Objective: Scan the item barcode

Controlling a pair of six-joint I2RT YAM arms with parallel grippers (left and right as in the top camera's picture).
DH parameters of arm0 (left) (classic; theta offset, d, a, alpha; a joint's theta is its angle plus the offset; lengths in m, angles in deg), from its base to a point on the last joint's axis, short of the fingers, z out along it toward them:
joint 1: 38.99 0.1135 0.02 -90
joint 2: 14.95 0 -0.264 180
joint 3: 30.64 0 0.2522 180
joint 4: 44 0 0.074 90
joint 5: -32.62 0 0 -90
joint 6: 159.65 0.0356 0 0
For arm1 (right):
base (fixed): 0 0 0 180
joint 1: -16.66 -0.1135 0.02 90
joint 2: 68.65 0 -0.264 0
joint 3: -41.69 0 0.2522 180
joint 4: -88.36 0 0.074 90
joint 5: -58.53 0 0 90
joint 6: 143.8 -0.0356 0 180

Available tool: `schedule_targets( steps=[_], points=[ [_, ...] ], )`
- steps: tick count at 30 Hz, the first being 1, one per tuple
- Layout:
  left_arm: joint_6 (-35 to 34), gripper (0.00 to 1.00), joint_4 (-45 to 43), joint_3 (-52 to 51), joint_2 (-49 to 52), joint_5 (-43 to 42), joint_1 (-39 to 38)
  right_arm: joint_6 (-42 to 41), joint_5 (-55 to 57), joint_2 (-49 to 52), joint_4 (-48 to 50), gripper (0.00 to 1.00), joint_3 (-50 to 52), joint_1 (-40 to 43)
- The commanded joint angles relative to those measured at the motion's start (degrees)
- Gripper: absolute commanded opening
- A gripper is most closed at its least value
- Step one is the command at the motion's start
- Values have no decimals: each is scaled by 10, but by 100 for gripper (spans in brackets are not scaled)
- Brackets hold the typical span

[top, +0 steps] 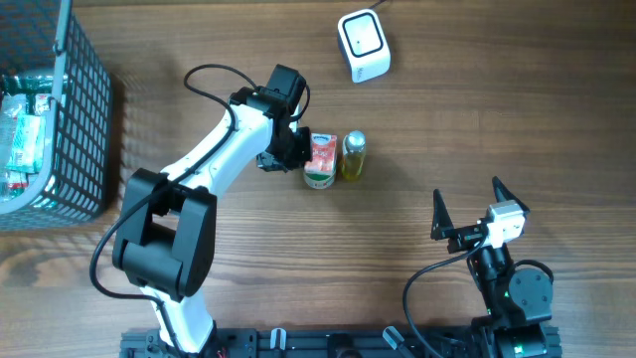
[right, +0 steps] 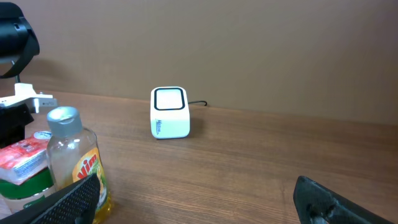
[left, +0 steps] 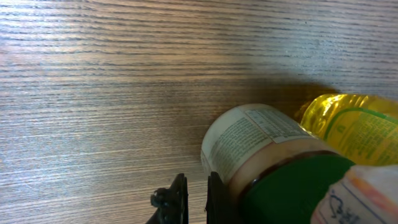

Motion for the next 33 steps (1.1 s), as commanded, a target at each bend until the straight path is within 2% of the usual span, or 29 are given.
schedule_targets(
  steps=[1,7,8,9,11,12,15,19,27,33],
  points=[
    [-10,4,2,-6,3,21,7,-1,5,-2,2,100,1,2],
    [-7,4,31,40,-38,51,34,-1,5,-2,2,100,1,2],
    [-8,7,35,57,-57,48,39,-1,5,-2,2,100,1,2],
    [-8,16,38,66,-70,43,42,-1,5,-2,2,100,1,2],
    [-8,43,45,76,-96,35,43,-1,5,-2,2,100,1,2],
    [-7,51,47,76,-108,33,42,-1,5,-2,2,100,1,2],
    [-5,62,68,76,-125,33,32,-1,5,-2,2,100,1,2],
    [38,64,89,68,-119,25,0,-1,5,-2,2,100,1,2],
    [36,66,76,49,-98,34,-52,-1,5,-2,2,100,1,2],
    [36,72,50,47,-97,40,-64,-1,5,-2,2,100,1,2]
  ],
)
